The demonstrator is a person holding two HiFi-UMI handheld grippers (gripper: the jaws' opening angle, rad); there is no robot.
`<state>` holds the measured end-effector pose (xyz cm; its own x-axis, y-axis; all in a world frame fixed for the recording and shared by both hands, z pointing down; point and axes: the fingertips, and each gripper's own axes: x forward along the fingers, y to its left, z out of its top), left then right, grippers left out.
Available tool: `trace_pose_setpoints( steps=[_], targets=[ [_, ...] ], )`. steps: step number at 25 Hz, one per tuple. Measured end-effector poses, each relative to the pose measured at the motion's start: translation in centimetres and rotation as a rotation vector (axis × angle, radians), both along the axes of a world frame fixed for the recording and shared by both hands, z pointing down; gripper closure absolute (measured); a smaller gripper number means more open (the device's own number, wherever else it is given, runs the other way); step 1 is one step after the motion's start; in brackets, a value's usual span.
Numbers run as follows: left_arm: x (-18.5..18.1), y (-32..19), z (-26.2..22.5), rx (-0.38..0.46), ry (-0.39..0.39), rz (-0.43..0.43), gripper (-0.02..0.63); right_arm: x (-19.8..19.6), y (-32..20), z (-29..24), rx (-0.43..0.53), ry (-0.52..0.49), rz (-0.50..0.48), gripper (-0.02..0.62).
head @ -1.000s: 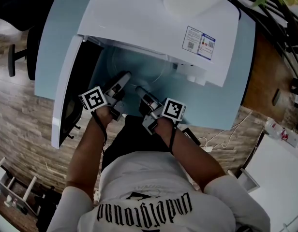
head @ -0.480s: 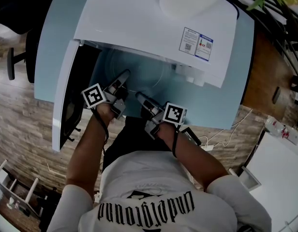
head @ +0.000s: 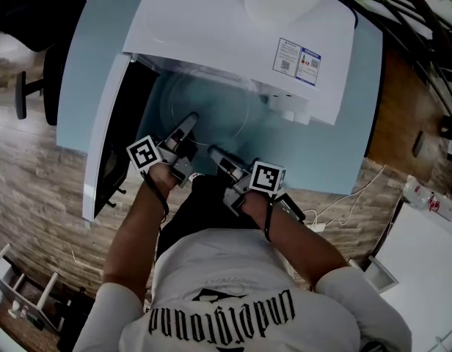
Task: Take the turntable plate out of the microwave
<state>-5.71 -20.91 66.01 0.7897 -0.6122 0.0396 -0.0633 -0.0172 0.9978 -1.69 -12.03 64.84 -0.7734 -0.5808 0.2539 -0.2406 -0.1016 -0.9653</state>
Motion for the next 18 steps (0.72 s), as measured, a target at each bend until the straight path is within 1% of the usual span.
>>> trace_pose_setpoints(
  steps=[6,10,14,18],
  targets=[
    [-0.9,2.4,-2.1,0.018,0.007,-0.008,0.526,-0.9,2.3,-2.1,0.041,0.001,-0.006,0.548],
    [-1.1,4.4,-3.6,0.024,0.018,-0.006,0.526,-1.1,4.1,-3.7,0.086,0.007,-0.005,0.548],
    [-1.3,6.7,-5.3,0.039,0.019,-0.001,0.526,-1.3,6.5,-5.0,0.085,-0.004,0.014,0.548],
    [-1.1,8.7,-7.7,0.059,0.038,-0.004,0.526,-1.1,8.6,-7.0,0.122,0.008,0.017,0.546]
  ],
)
